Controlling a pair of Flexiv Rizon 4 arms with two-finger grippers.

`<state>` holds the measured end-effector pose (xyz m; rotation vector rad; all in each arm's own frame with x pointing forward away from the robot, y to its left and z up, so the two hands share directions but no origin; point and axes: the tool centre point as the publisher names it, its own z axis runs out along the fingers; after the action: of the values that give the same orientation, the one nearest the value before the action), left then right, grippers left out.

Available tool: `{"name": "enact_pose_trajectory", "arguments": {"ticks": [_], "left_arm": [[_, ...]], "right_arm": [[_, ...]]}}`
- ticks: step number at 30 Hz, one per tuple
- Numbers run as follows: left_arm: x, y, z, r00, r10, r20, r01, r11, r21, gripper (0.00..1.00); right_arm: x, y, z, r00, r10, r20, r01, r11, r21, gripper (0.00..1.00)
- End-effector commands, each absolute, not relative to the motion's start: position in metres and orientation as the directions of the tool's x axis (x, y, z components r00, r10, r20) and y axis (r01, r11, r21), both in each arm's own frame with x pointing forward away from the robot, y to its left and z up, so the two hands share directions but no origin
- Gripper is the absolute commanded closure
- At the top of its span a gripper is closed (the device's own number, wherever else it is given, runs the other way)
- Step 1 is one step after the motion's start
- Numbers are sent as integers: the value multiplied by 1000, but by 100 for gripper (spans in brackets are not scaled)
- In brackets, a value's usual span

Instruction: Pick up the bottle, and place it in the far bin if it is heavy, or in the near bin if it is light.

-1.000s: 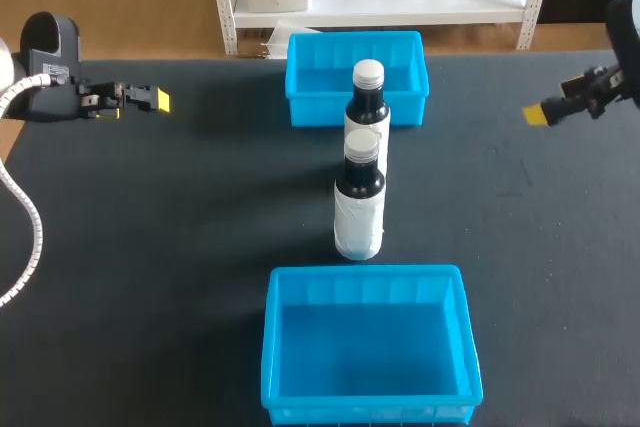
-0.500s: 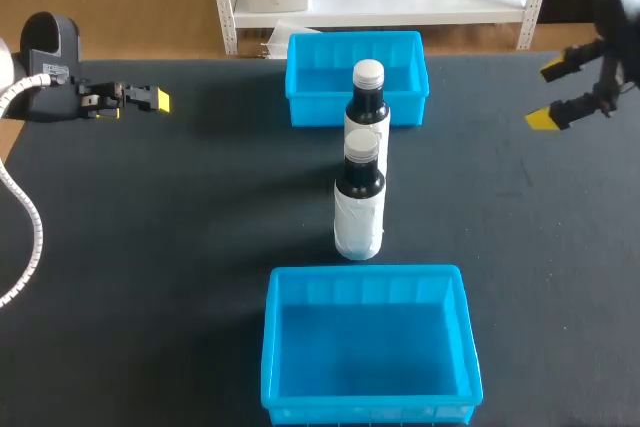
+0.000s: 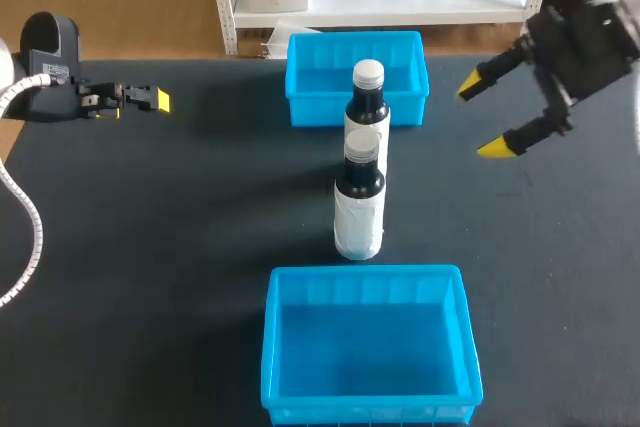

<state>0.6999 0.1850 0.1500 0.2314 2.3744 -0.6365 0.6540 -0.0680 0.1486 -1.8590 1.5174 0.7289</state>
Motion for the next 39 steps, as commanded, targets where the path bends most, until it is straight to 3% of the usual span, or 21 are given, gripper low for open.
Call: {"name": "enact_pose_trajectory", "arguments": {"ticks": [1, 19, 39], "left_arm": [[700, 185, 150, -767, 0, -642, 321, 866, -383, 0], [700, 185, 150, -767, 0, -642, 321, 866, -383, 0], [700, 185, 150, -767, 0, -642, 321, 866, -383, 0]], "right_arm": [[658, -51, 141, 126, -650, -749, -981, -194, 4, 0], [627, 17, 124, 8, -589, -808, -1000, -23, 6, 0], [620, 58, 121, -40, -524, -851, -997, -39, 71, 0]]}}
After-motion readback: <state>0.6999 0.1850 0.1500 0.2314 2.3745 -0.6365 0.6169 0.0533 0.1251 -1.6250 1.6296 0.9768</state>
